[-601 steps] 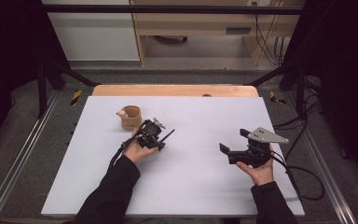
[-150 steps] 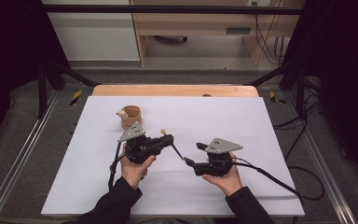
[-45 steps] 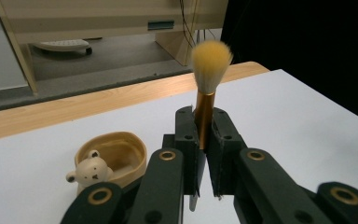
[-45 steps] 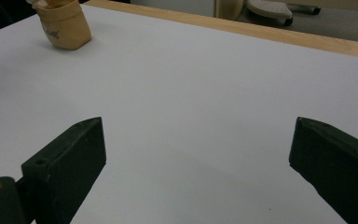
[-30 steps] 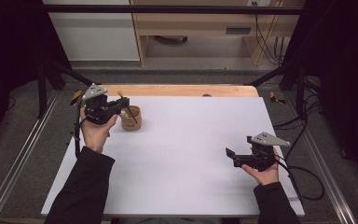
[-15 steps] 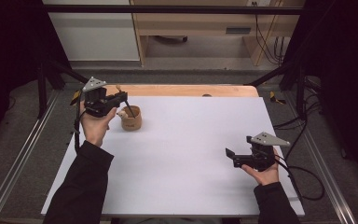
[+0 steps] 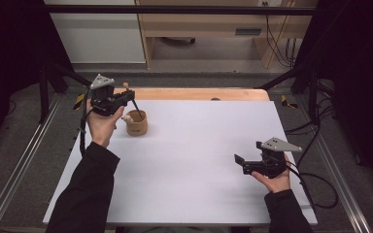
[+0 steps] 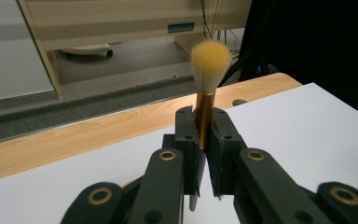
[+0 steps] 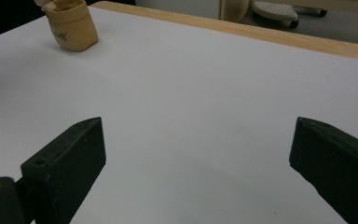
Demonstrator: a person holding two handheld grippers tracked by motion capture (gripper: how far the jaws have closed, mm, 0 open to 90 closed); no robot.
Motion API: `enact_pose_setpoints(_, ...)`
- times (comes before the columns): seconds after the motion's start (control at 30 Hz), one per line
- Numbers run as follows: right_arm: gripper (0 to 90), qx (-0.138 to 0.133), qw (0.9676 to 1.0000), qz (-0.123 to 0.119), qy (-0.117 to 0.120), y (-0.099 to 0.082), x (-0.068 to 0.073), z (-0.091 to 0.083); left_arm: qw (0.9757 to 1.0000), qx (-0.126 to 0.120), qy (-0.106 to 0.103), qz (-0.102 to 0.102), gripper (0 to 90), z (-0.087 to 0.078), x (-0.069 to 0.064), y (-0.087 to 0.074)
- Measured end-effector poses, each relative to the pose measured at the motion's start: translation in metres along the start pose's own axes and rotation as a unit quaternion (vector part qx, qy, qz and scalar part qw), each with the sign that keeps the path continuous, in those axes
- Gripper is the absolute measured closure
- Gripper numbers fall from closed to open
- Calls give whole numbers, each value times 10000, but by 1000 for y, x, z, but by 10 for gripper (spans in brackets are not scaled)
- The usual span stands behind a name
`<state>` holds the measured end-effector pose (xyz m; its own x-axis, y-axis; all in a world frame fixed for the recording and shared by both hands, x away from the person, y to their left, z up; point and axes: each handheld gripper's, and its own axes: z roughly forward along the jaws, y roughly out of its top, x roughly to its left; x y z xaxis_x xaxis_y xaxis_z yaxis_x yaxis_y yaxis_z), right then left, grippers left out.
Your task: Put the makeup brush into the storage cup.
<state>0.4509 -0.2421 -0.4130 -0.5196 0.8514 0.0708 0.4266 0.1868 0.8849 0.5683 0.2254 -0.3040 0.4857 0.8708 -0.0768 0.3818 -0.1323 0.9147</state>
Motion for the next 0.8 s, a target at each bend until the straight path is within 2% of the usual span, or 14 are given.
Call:
enact_pose_setpoints(0.2, 39, -13, 10000, 10, 8, 1, 0, -1, 9997, 121, 161, 140, 836, 12, 0, 4)
enact_pose_setpoints(0.6, 38, -2, 10000, -25, 26, 1, 2, 1, 9992, 218, 312, 118, 835, 27, 10, -1)
enact_pose_setpoints(0.7, 38, 20, 10000, -25, 12, 1, 2, 1, 9984, 301, 417, 213, 835, 30, 11, -3)
enact_pose_setpoints(0.8, 39, 26, 10000, -28, 27, 1, 3, 1, 9984, 312, 437, 183, 835, 34, 13, -6)
